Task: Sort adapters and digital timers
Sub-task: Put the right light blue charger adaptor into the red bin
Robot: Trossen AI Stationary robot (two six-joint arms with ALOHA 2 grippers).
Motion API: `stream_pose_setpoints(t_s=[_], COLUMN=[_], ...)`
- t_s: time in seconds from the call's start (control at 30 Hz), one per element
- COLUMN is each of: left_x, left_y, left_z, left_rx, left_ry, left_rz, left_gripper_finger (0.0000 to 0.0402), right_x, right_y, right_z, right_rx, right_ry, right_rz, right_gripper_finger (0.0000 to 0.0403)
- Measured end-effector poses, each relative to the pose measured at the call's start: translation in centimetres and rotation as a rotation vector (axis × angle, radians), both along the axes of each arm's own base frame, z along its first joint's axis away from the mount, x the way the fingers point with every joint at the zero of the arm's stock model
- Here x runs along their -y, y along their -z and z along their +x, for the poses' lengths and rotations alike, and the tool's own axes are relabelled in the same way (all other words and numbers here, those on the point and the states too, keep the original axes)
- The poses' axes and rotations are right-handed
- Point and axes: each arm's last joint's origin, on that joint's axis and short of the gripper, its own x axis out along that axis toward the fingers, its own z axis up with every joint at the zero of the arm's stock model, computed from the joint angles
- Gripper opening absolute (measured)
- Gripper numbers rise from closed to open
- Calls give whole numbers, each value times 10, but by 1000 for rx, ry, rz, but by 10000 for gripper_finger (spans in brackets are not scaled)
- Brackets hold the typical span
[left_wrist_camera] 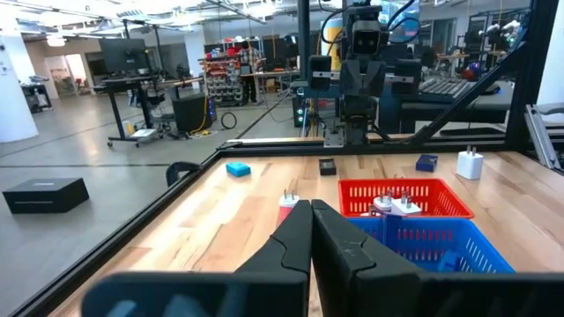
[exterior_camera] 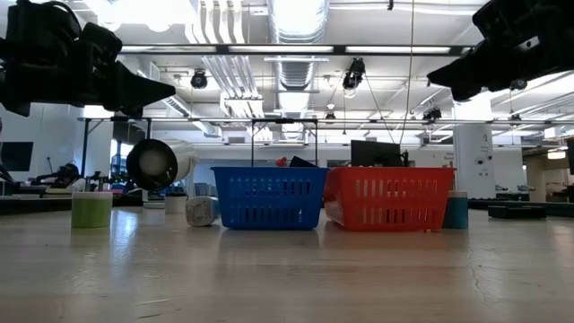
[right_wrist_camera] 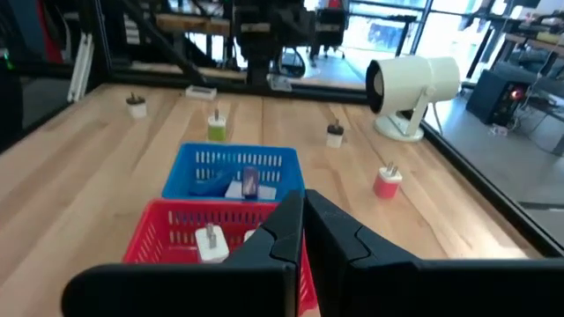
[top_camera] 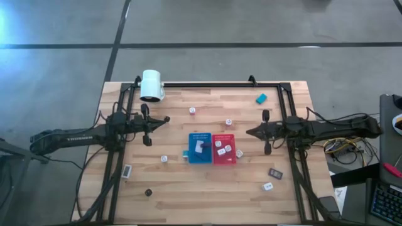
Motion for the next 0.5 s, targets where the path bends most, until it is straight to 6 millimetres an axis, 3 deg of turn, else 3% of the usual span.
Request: stream_pose_setpoints(t_s=[0.27, 0.5], left_x=[0, 0], left_y=[0, 0], left_z=[0, 0], left_rx=[1, 2], left_ry=[1, 4], left_rz=[-5, -16], left_gripper_finger=[9, 9], right_x=[-1, -1], right_y=[-9, -2], right_z=[14, 24], right_rx=[-71, -319], right_ry=[-17, 14], right_rz=[-54, 55], right_gripper_finger=[8, 24])
